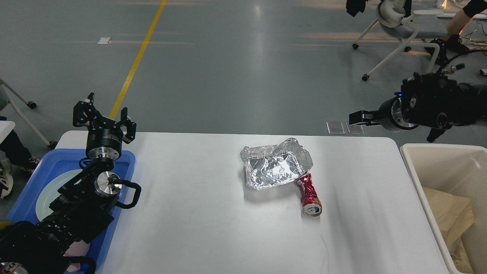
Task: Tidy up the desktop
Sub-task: 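Reach the right gripper over the red can and grasp it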
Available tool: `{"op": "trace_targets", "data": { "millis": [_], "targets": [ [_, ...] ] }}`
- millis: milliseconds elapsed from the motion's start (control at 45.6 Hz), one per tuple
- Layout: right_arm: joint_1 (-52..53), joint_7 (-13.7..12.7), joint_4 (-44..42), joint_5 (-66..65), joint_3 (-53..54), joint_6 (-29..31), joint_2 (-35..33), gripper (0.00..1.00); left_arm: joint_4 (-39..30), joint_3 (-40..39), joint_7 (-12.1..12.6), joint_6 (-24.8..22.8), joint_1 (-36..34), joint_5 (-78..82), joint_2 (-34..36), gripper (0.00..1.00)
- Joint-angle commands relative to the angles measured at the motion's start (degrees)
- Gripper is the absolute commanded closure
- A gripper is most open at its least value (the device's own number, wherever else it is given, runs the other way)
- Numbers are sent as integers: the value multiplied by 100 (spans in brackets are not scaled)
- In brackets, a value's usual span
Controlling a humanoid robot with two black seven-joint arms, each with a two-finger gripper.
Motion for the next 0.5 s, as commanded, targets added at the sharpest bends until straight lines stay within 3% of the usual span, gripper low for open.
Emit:
{"op": "trace_targets", "data": {
  "millis": [0, 88, 175, 329, 483],
  "targets": [
    [635, 17, 270, 1, -13, 1013, 54, 0, 0, 0, 0, -2, 0, 8, 0, 4],
    [1031, 35, 375, 1, 22, 2032, 54, 0, 0, 0, 0, -2, 0, -1, 0, 4],
    [1120, 43, 411, 1, 92, 2605, 63, 0, 0, 0, 0, -2, 0, -1, 0, 4],
    [409, 17, 323, -8, 206, 2571, 63, 0, 0, 0, 0, -2, 0, -1, 0, 4],
    [-751, -1, -37, 1, 768, 2062, 107, 0, 0, 0, 0, -2, 0, 8, 0, 4]
  ]
}}
